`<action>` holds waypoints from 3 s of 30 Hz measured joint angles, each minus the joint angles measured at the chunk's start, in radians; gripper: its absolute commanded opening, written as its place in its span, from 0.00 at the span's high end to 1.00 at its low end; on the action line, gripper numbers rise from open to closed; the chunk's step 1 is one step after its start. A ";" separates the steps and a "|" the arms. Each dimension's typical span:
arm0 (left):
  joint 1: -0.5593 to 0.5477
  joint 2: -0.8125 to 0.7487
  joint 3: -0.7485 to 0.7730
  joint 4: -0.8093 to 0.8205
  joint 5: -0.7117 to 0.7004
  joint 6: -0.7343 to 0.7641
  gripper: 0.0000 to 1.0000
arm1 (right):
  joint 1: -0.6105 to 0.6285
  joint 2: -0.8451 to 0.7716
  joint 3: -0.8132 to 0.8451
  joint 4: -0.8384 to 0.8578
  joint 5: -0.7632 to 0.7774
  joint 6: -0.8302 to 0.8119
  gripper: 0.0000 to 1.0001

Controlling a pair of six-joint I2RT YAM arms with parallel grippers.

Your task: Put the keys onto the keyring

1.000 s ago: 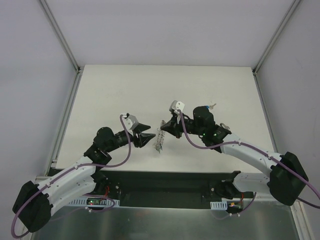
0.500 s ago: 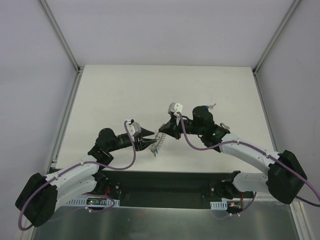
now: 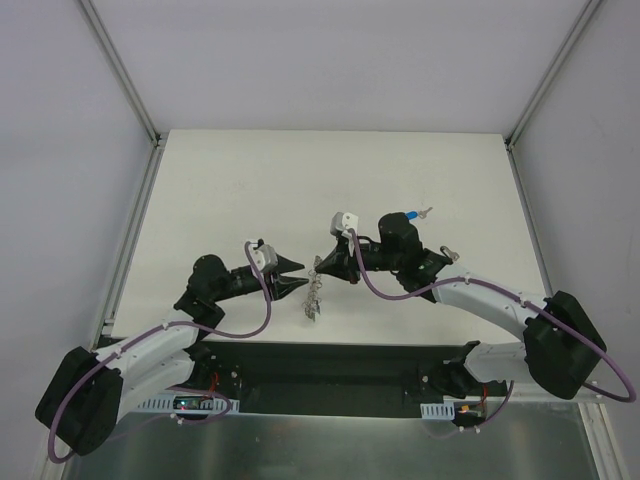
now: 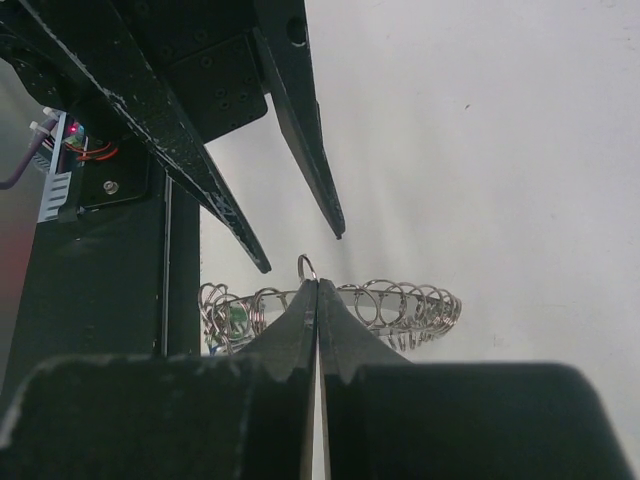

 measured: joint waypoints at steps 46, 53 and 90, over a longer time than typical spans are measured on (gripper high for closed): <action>0.000 0.174 0.002 0.174 0.051 -0.163 0.94 | 0.002 0.029 0.000 -0.004 -0.021 -0.001 0.99; -0.001 0.197 0.006 0.180 0.049 -0.168 0.91 | 0.003 0.029 0.000 -0.006 -0.021 0.000 0.99; -0.002 0.143 0.030 0.033 0.047 -0.042 1.00 | -0.051 -0.050 0.032 -0.091 0.381 0.144 0.37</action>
